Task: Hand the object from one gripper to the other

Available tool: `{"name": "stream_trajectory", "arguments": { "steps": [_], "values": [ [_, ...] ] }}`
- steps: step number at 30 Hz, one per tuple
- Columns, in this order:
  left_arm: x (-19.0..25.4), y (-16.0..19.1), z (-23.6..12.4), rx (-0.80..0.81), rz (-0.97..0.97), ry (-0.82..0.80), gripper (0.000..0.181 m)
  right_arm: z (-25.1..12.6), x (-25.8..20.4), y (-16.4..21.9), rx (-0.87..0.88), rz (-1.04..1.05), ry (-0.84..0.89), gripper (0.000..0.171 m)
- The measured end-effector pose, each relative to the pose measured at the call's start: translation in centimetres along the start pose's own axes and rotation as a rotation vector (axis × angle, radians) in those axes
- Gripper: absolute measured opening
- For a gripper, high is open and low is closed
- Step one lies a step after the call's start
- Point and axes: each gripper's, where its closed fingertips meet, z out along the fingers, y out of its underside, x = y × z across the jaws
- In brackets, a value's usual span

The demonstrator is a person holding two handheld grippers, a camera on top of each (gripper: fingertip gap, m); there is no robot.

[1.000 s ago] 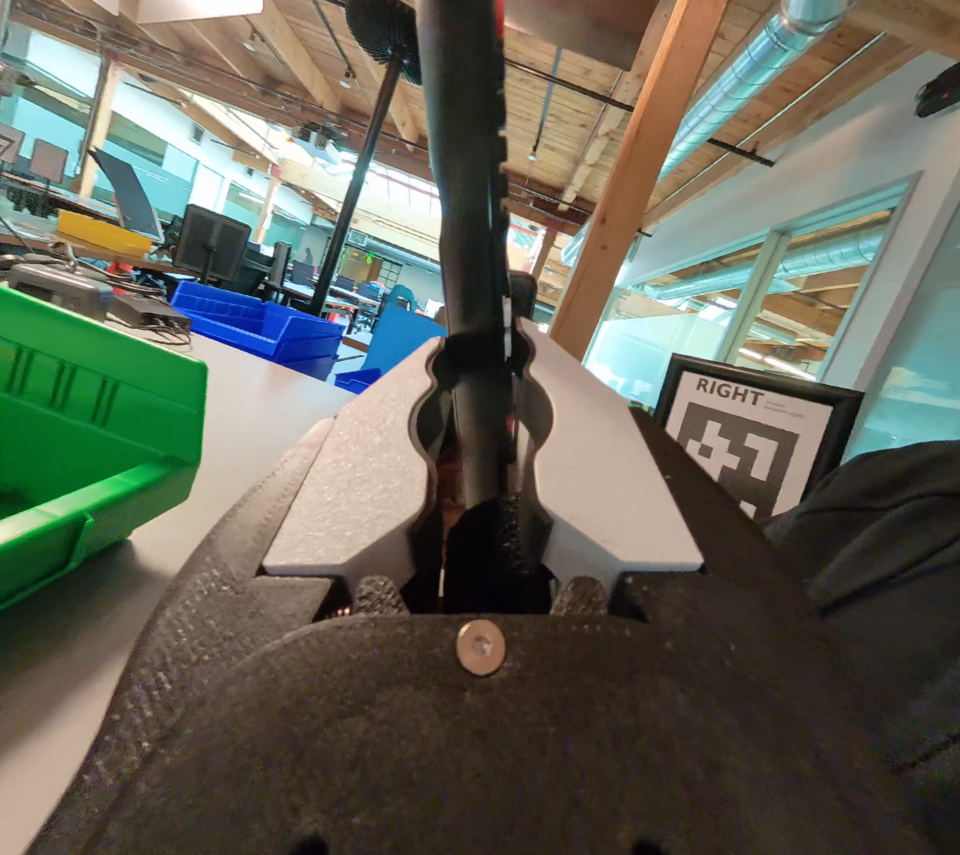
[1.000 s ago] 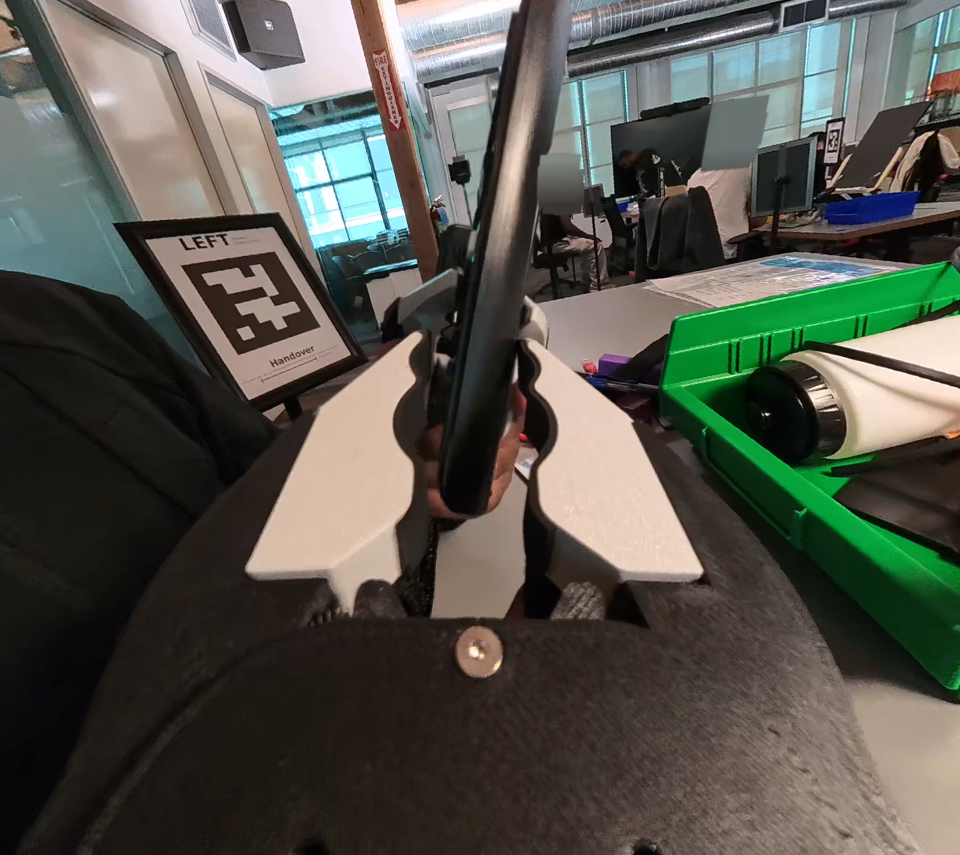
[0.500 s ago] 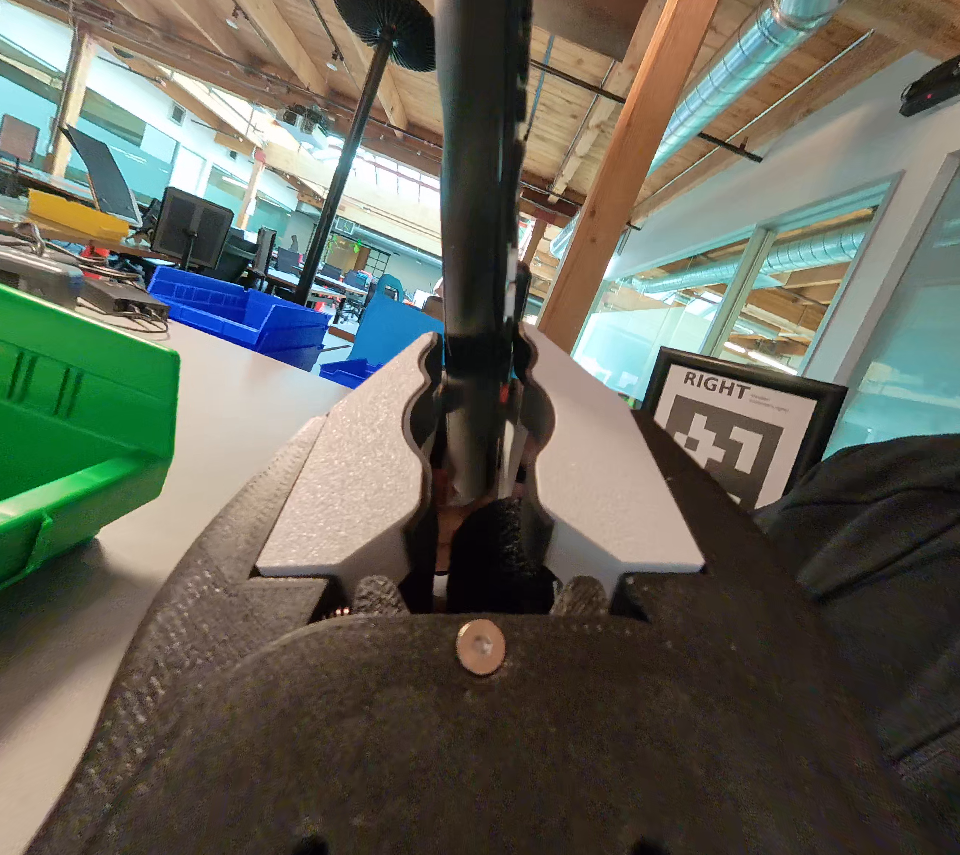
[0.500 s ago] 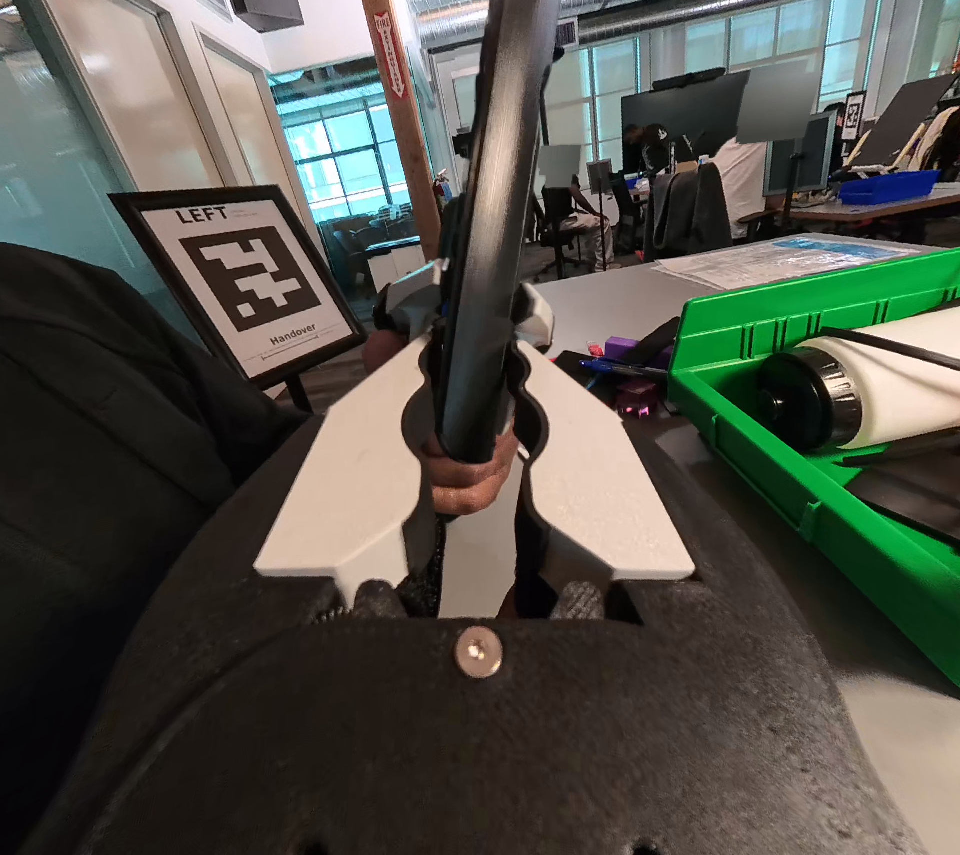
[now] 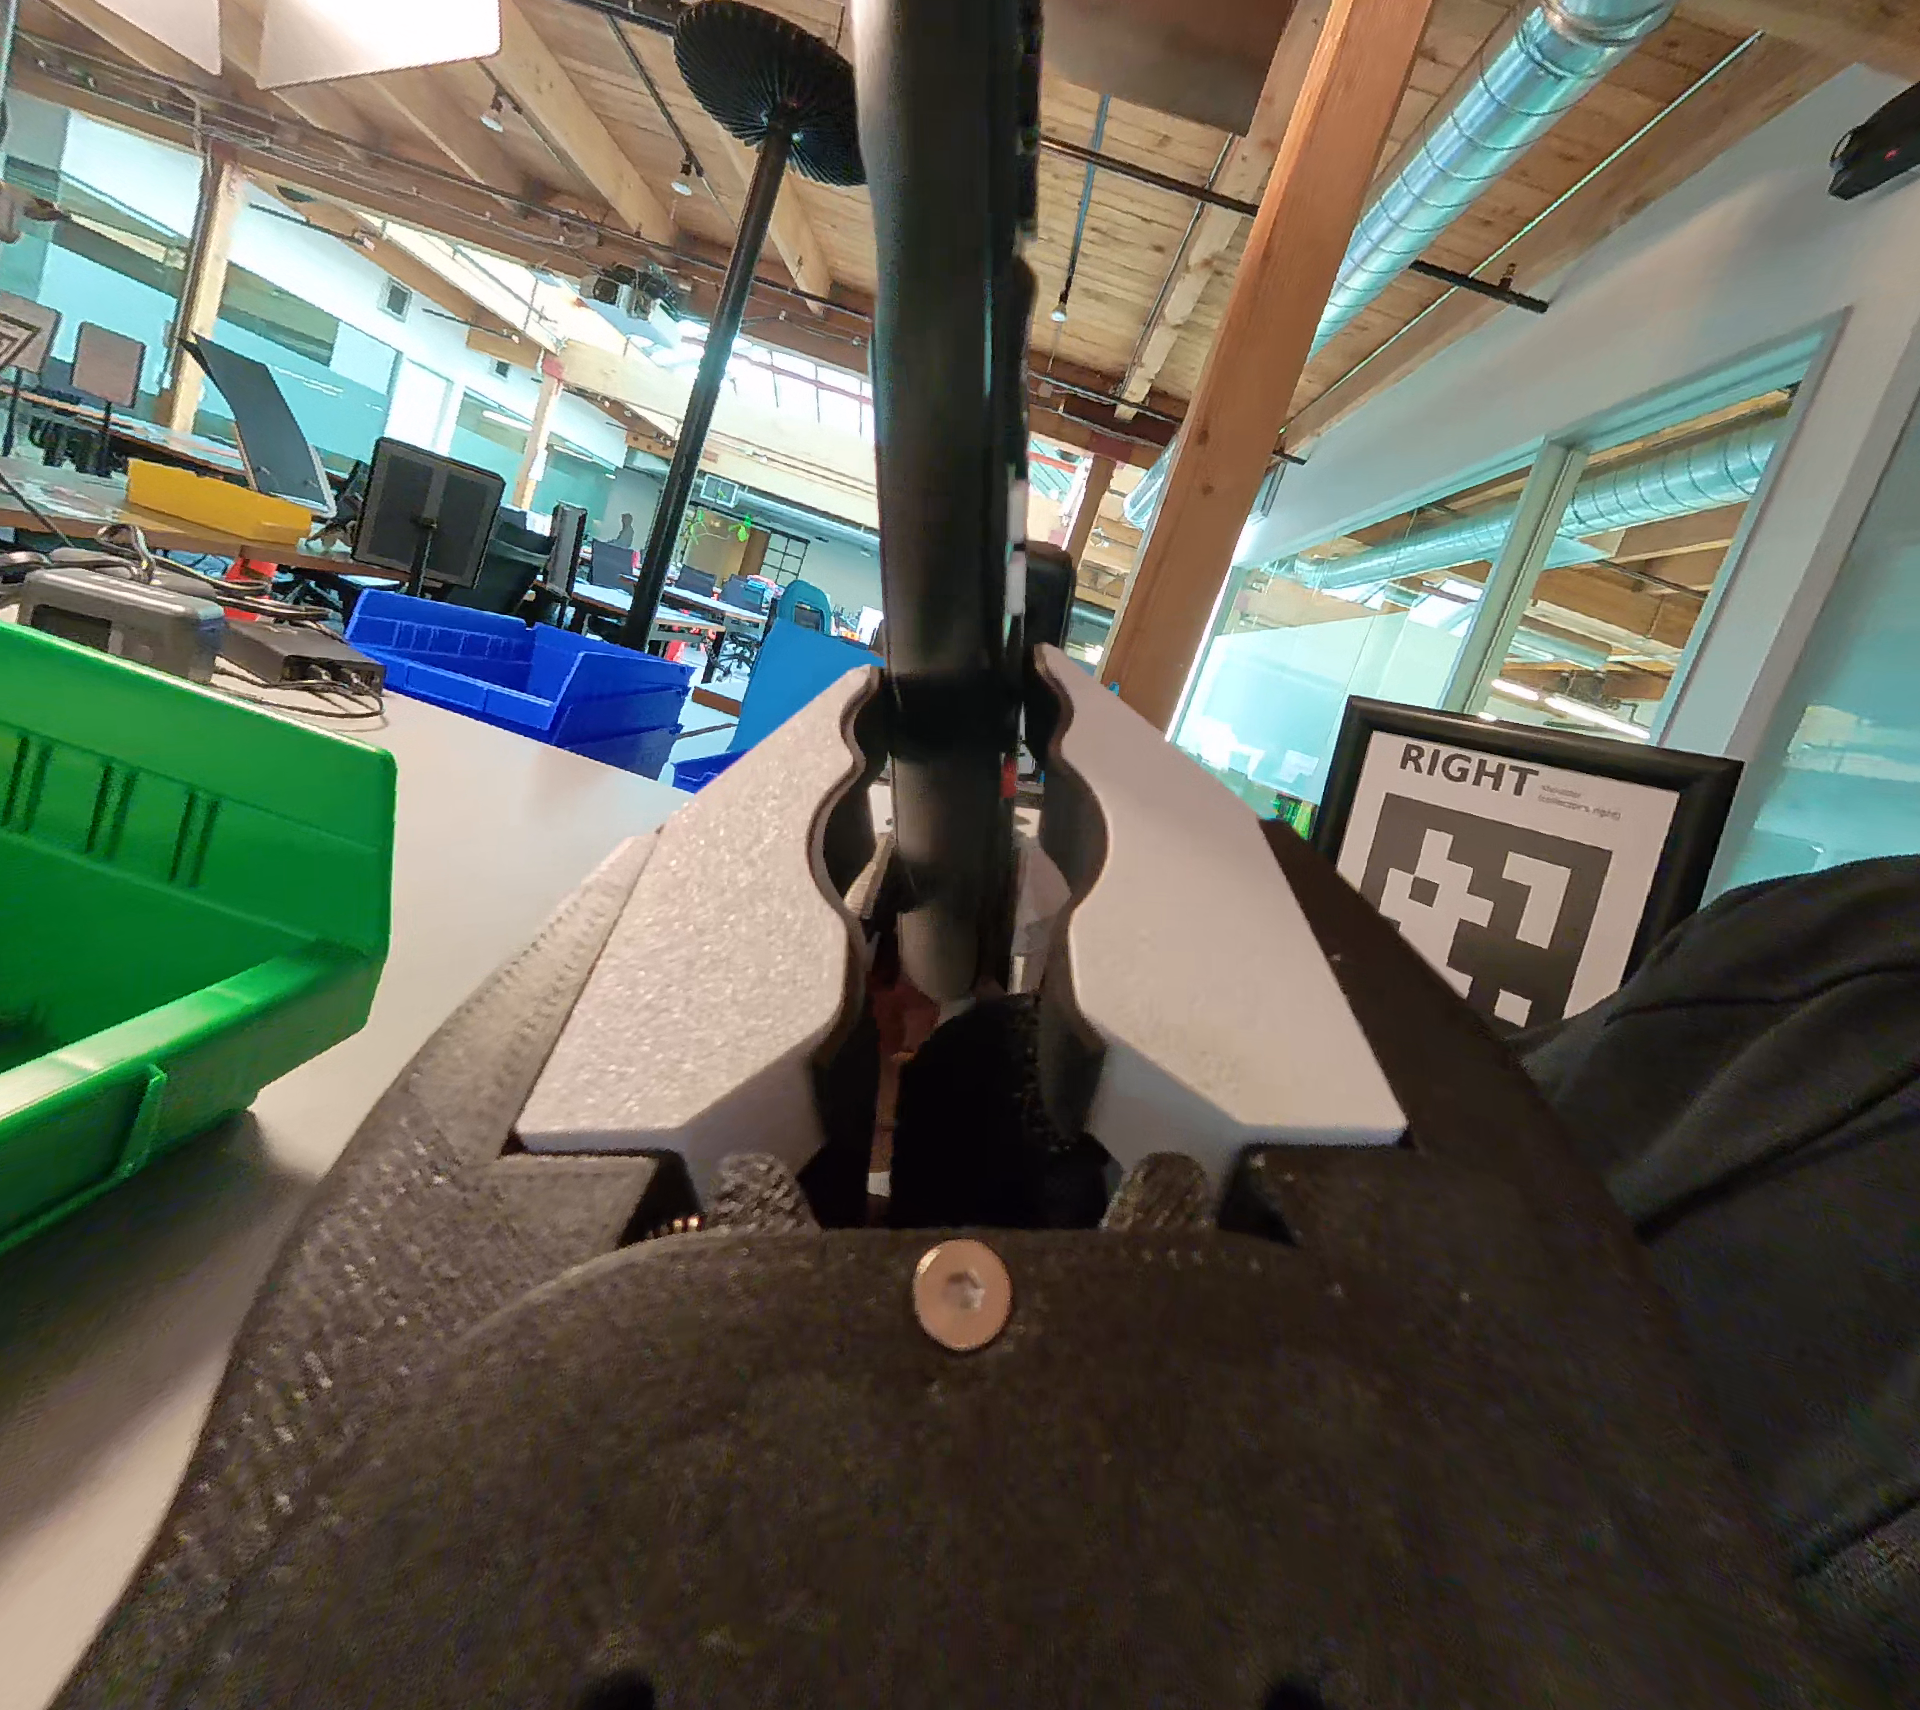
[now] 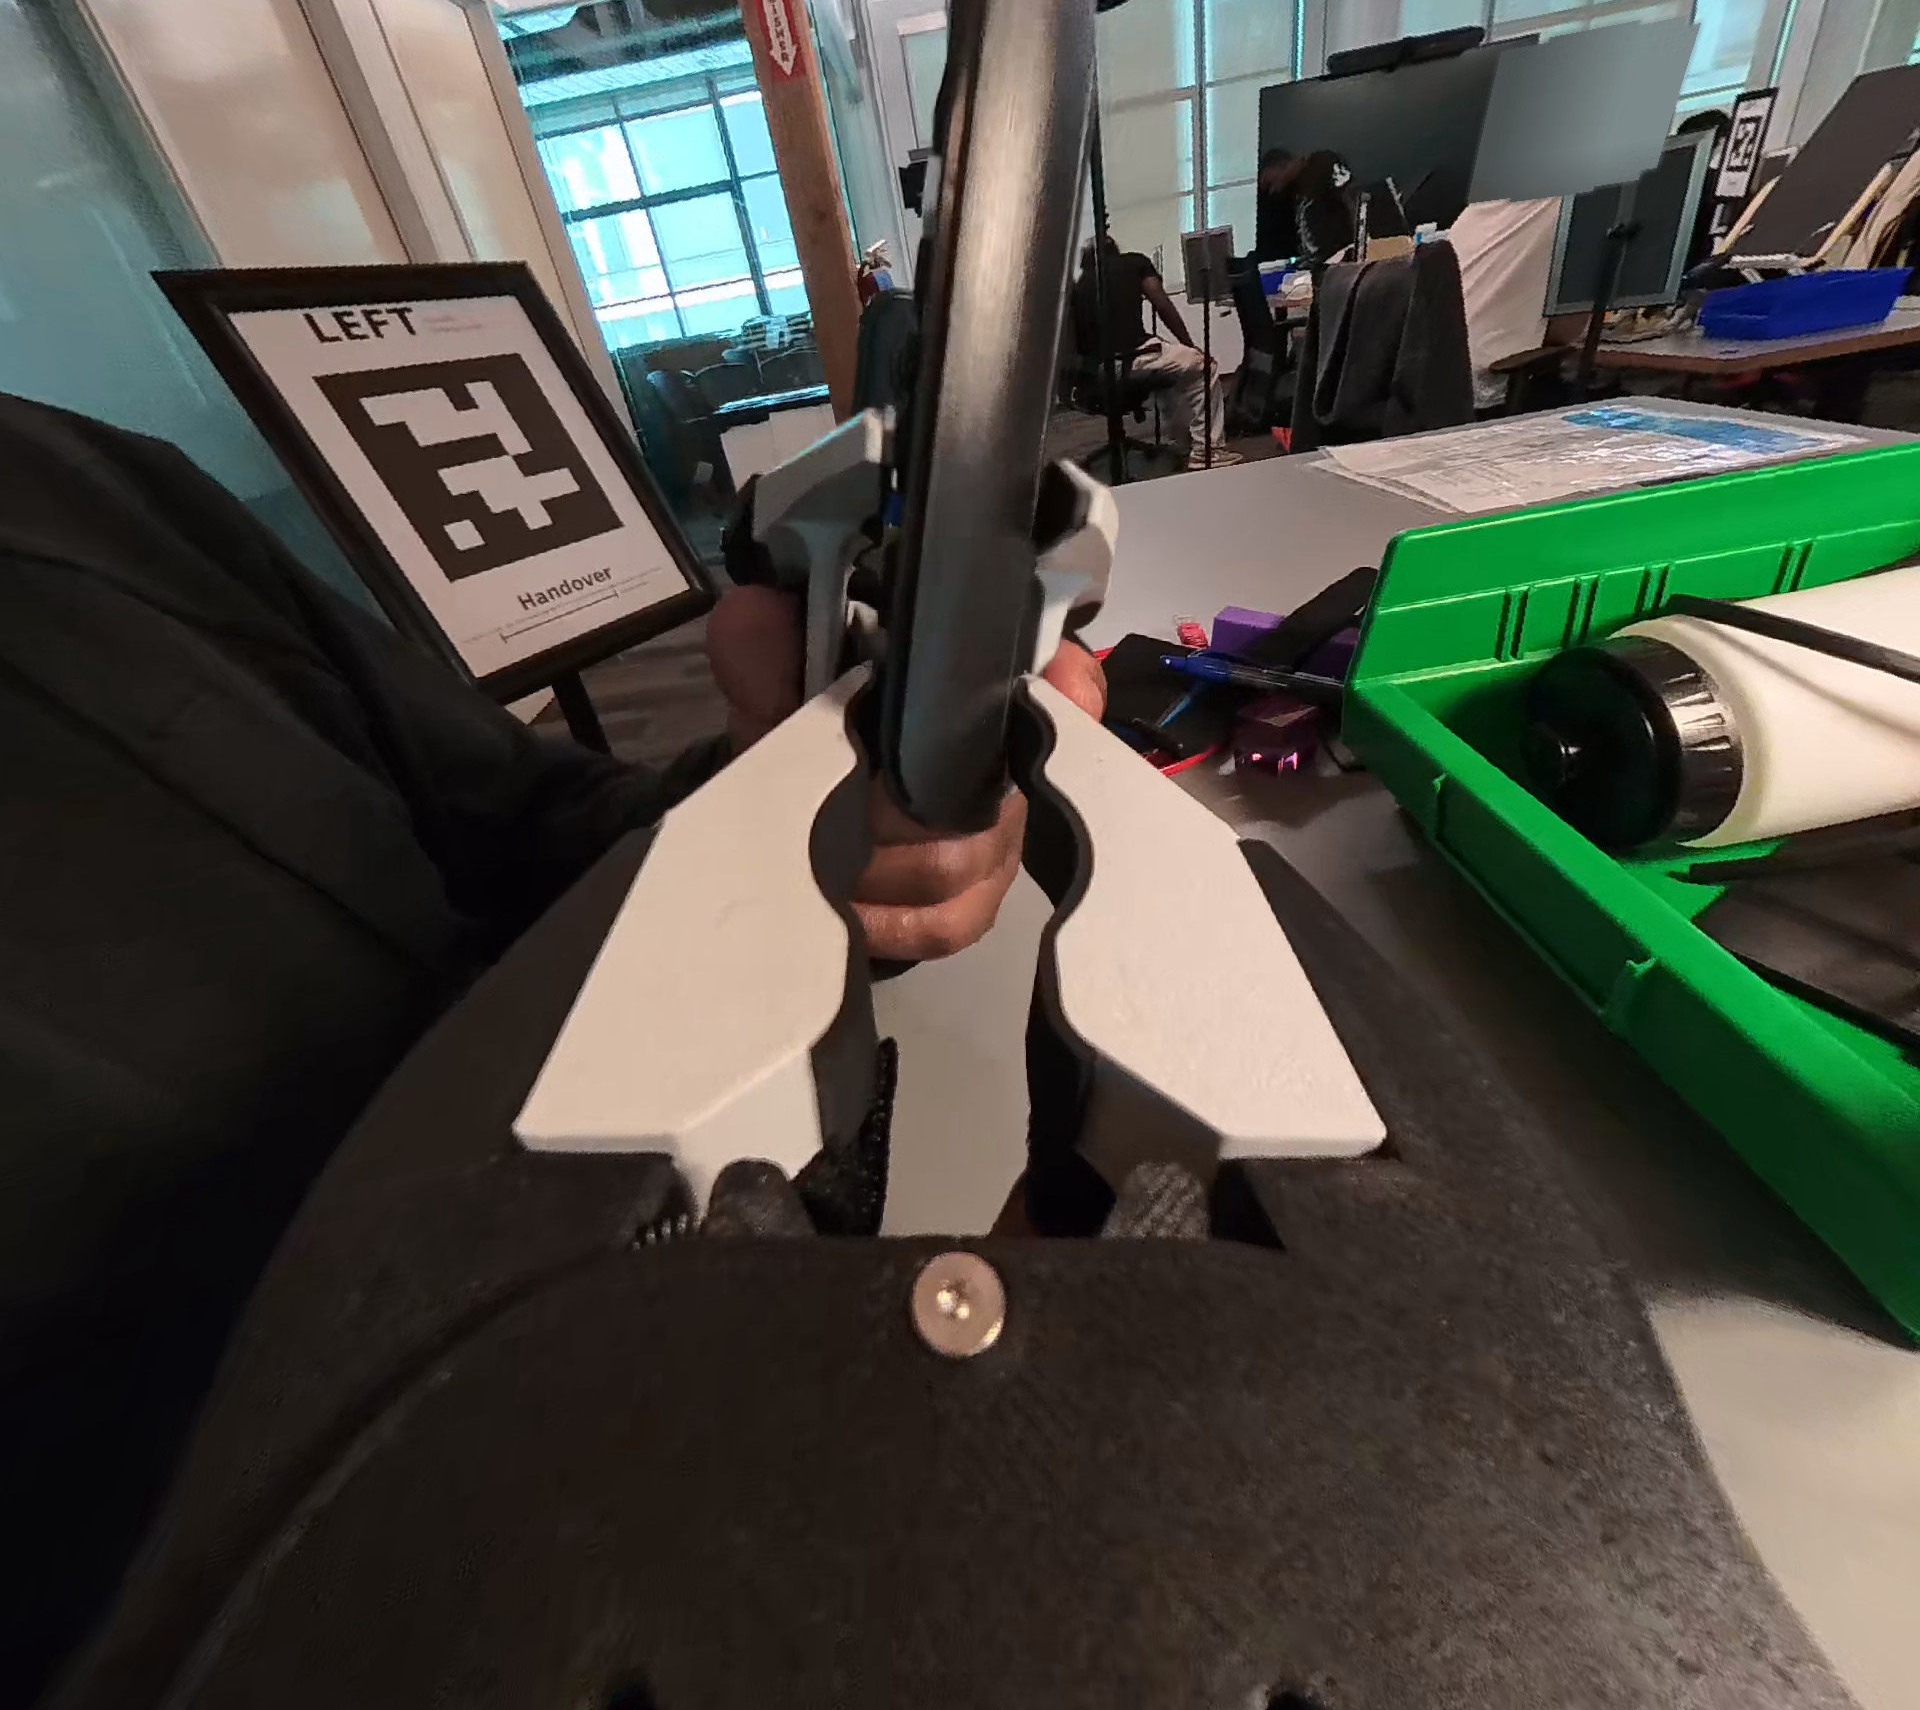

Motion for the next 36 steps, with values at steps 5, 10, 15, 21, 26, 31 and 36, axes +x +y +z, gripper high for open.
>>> {"name": "stream_trajectory", "arguments": {
  "steps": [5, 10, 15, 21, 26, 31, 36],
  "values": [
    [-0.2, 2.0, 0.7, -0.116, 0.077, -0.039, 0.032, 0.4, -0.1, -0.1, 0.014, 0.005, 0.0, 0.023],
    [-0.6, 2.3, 0.6, -0.14, 0.099, -0.061, 0.027, -0.2, 0.1, 0.1, -0.006, 0.019, -0.007, 0.025],
    [-1.0, 3.3, 0.7, -0.201, 0.18, -0.108, 0.026, -1.8, 0.5, 1.1, -0.106, -0.052, 0.023, 0.033],
    [-1.3, 4.1, 0.8, -0.249, 0.19, -0.122, 0.026, -5.6, 1.3, -2.0, -0.009, -0.109, 0.092, 0.033],
    [-1.6, 8.4, 1.0, -0.472, 0.255, -0.131, 0.026, -4.3, 0.0, -1.6, -0.037, -0.143, 0.052, 0.033],
    [-0.8, 9.6, 1.0, -0.538, 0.333, -0.102, 0.026, -2.3, -0.7, 0.4, -0.126, -0.168, 0.019, 0.033],
    [-1.0, 8.7, 1.1, -0.477, 0.277, -0.116, 0.026, -2.7, 0.1, -1.1, -0.054, -0.171, 0.066, 0.024]
  ]
}}
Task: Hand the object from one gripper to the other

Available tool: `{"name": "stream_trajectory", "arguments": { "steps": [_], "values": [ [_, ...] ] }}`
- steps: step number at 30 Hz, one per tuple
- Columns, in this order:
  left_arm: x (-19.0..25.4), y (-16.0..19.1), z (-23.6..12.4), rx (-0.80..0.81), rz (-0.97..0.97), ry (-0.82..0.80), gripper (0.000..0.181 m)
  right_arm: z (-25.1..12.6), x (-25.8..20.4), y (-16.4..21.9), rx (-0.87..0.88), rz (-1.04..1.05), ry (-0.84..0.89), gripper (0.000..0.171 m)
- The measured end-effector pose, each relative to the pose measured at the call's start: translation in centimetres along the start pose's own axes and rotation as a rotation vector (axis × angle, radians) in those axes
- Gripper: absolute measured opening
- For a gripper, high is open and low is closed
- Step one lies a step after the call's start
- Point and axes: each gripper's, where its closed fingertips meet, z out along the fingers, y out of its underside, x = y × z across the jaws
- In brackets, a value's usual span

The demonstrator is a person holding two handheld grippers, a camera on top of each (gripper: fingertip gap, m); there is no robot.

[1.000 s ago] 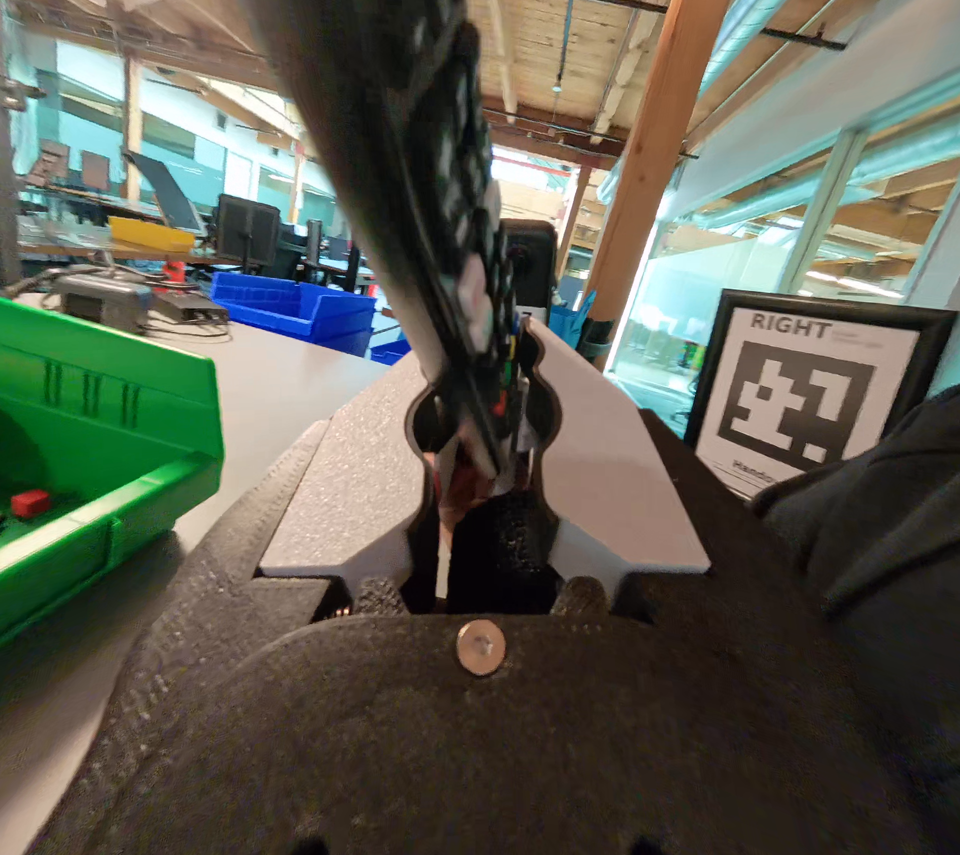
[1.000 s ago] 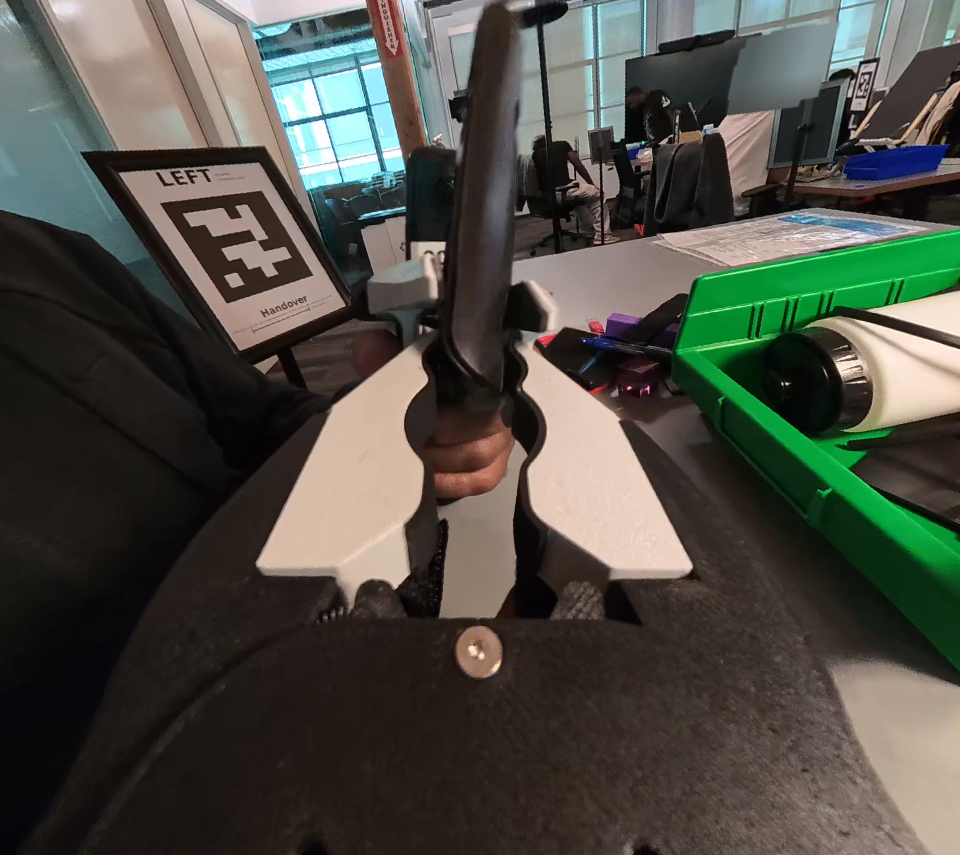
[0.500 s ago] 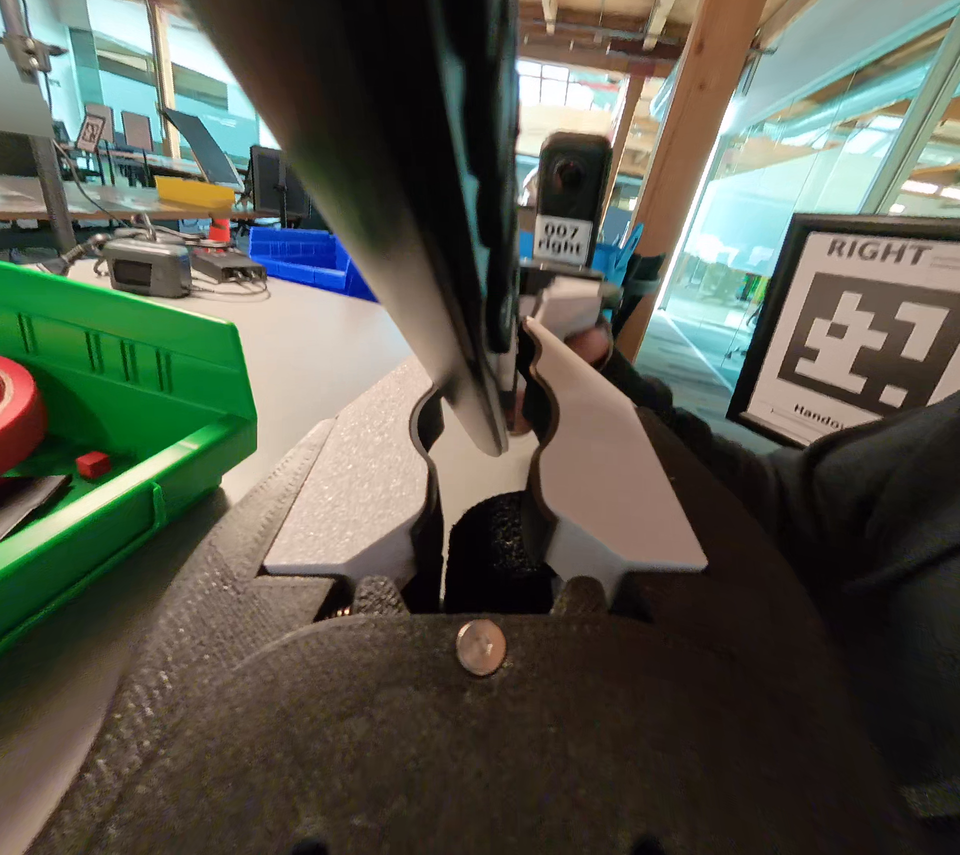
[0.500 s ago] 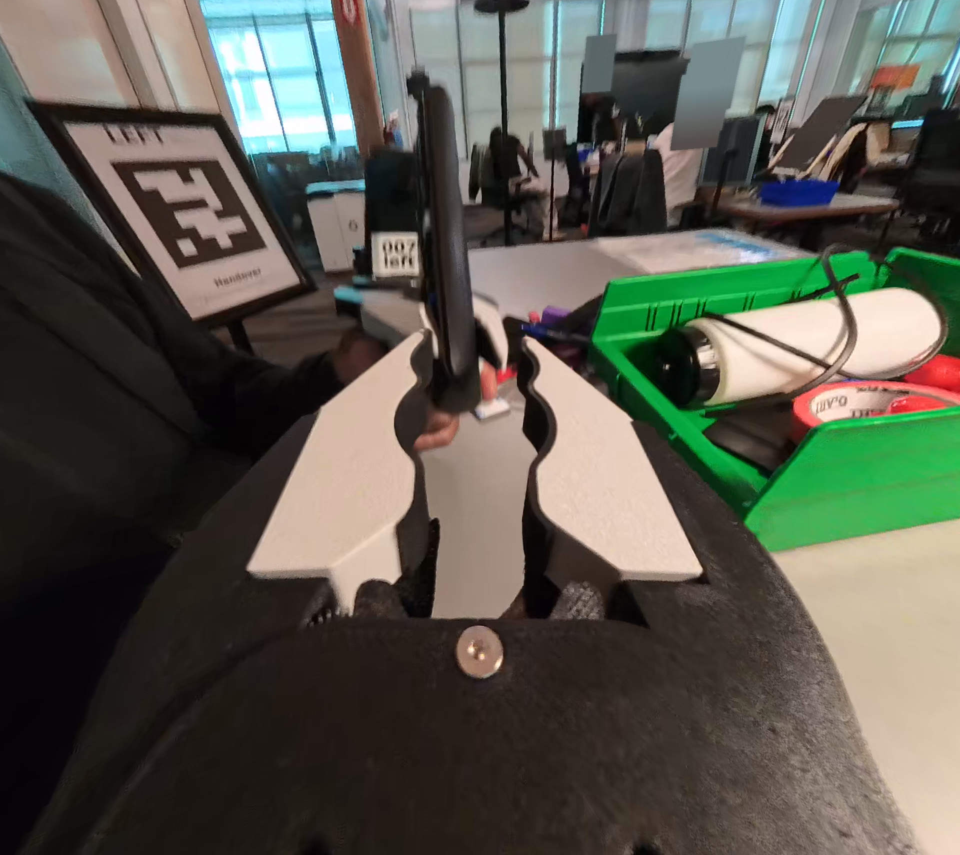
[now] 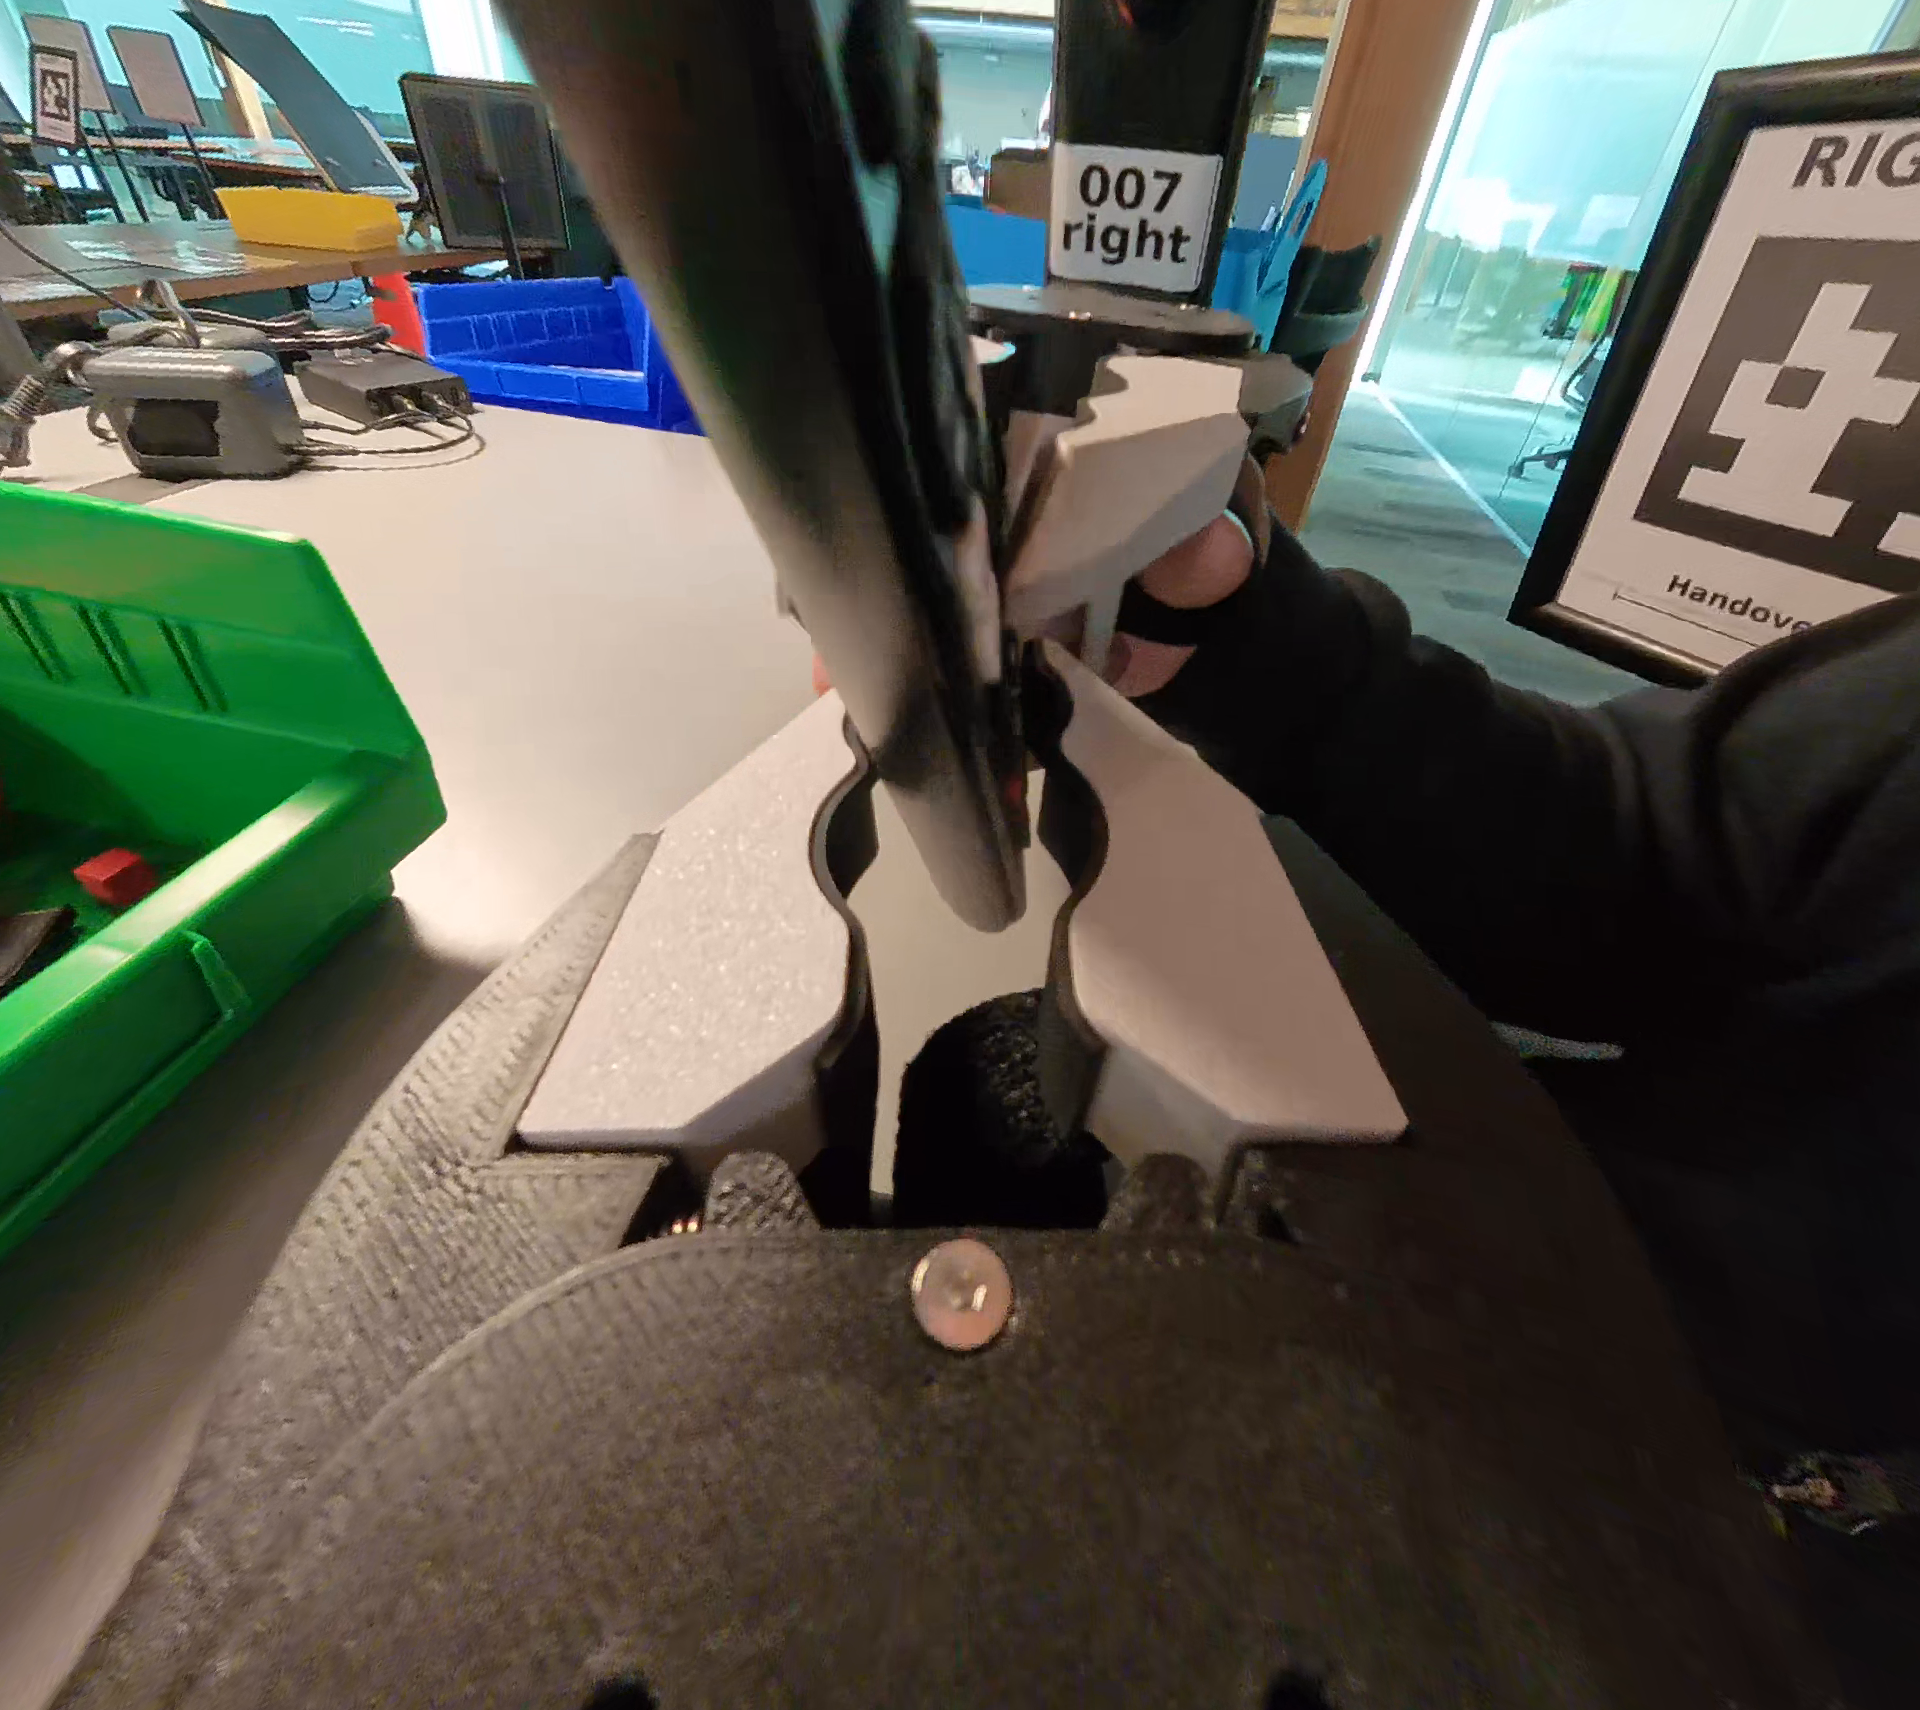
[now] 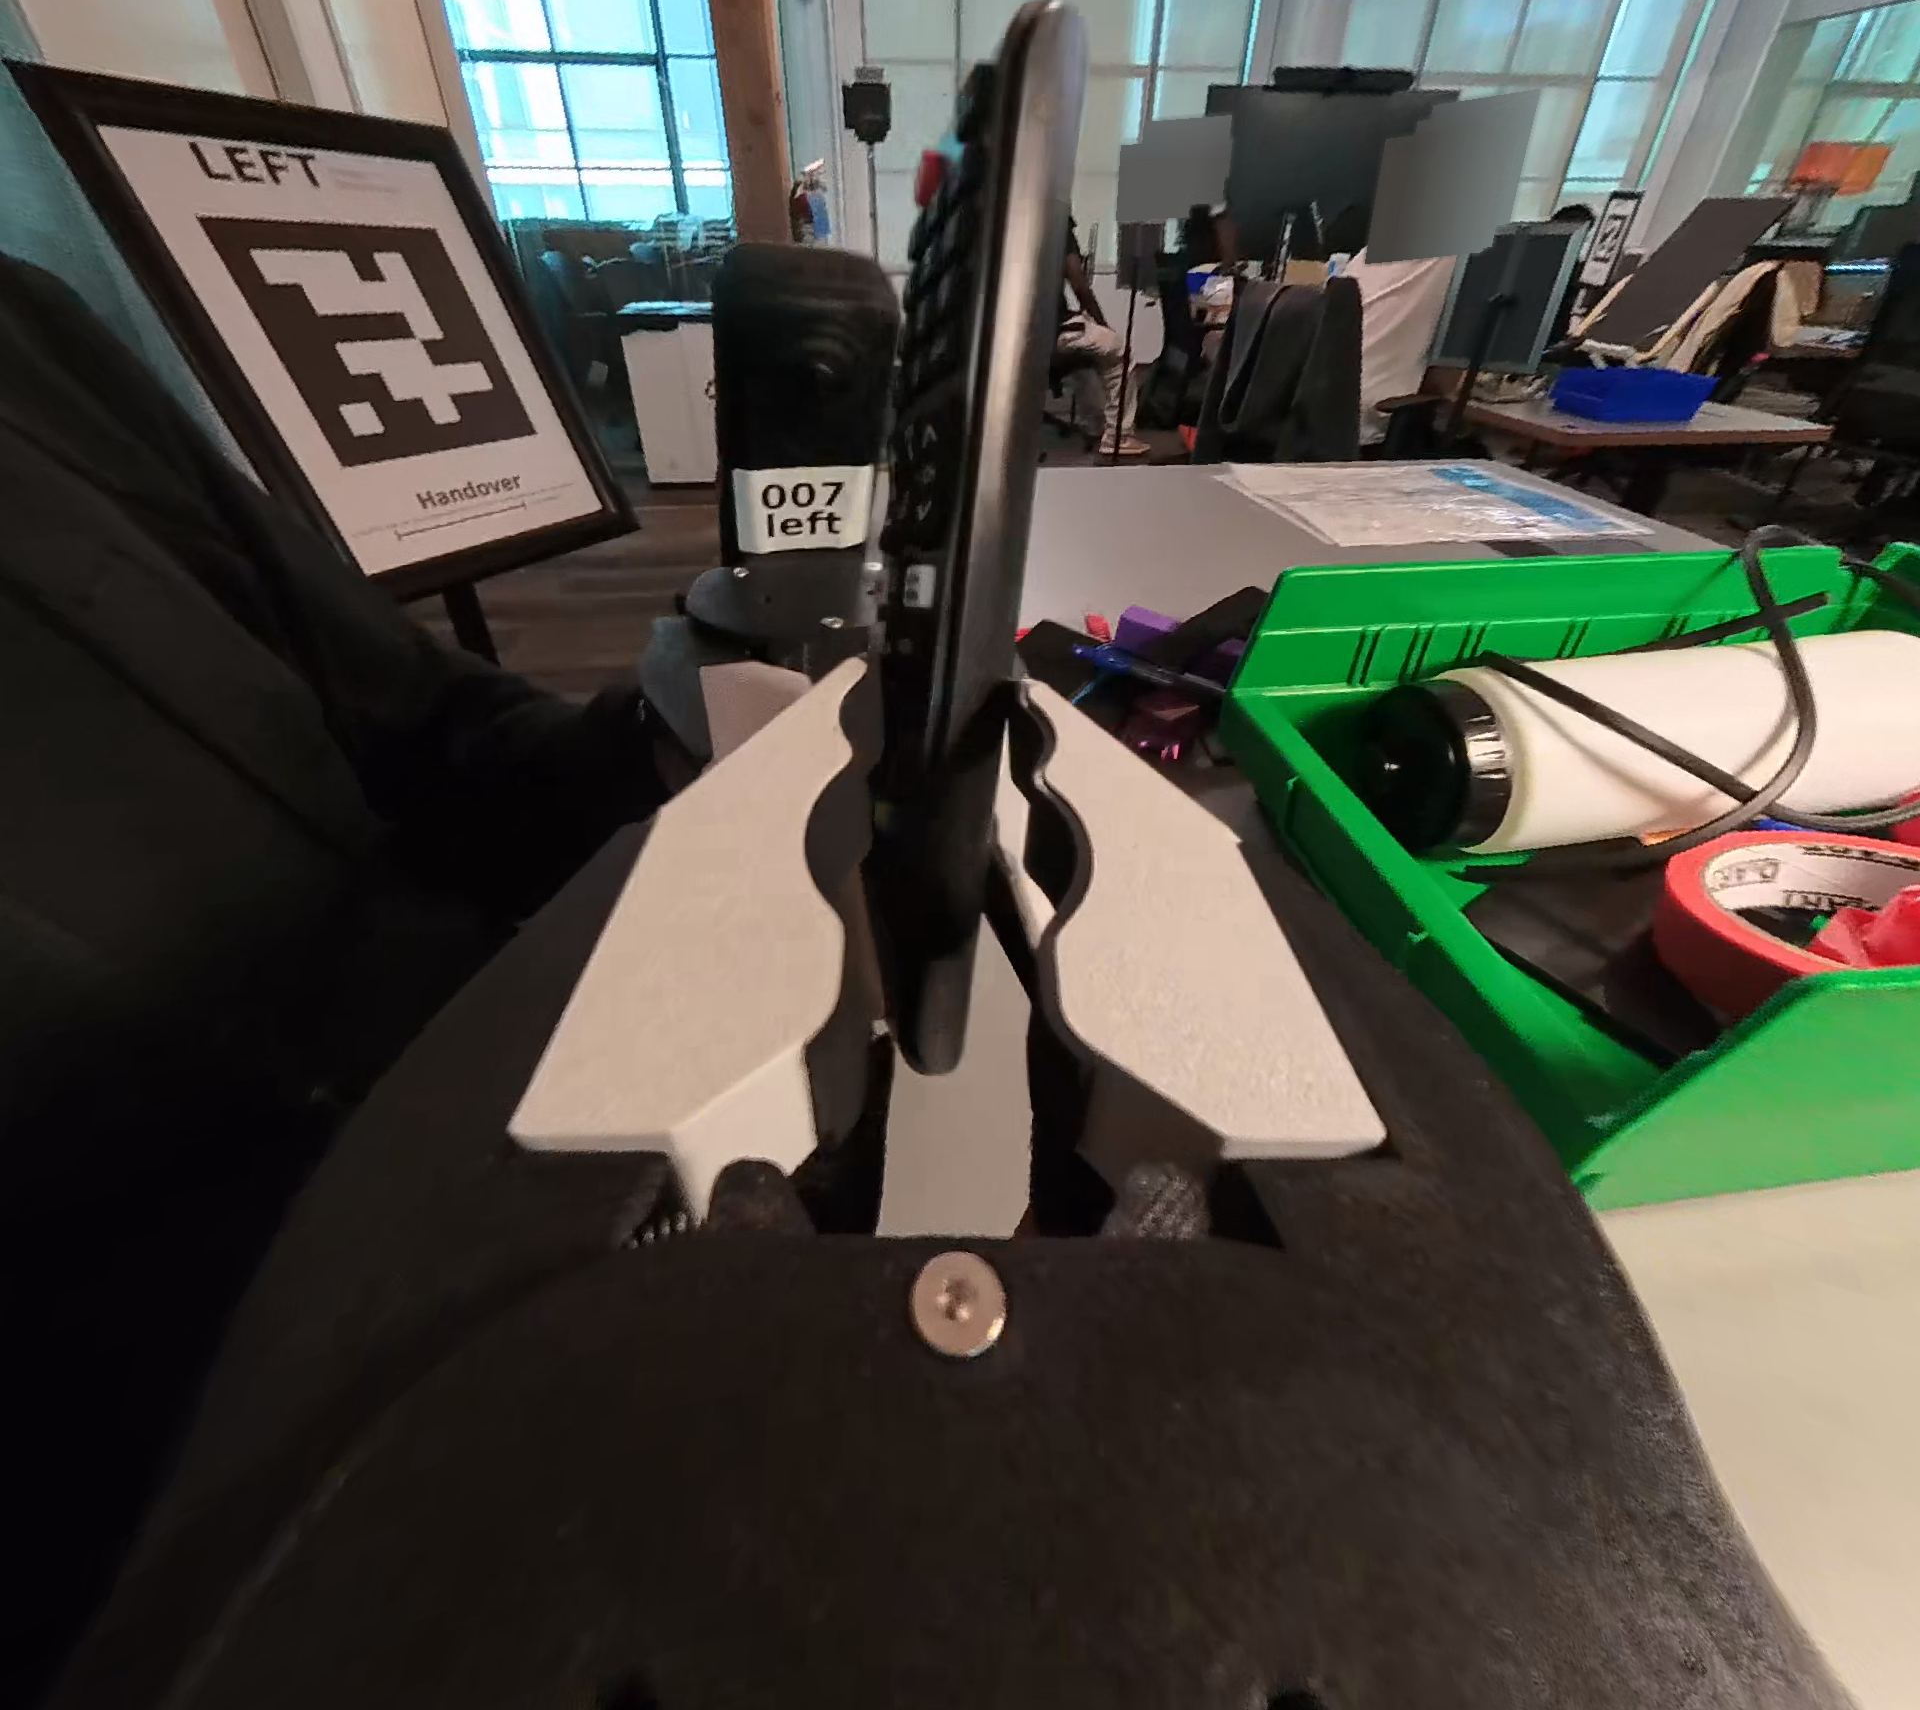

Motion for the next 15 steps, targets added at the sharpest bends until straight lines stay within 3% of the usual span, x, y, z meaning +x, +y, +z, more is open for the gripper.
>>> {"name": "stream_trajectory", "arguments": {
  "steps": [8, 15],
  "values": [
    [-1.6, -1.2, -0.8, 0.07, -0.021, -0.076, 0.052, -1.3, 1.8, -1.0, 0.061, 0.017, 0.087, 0.024],
    [-1.8, -5.1, -3.4, 0.318, -0.183, 0.016, 0.053, -1.2, 1.5, -0.4, 0.038, 0.024, 0.056, 0.024]
  ]
}}
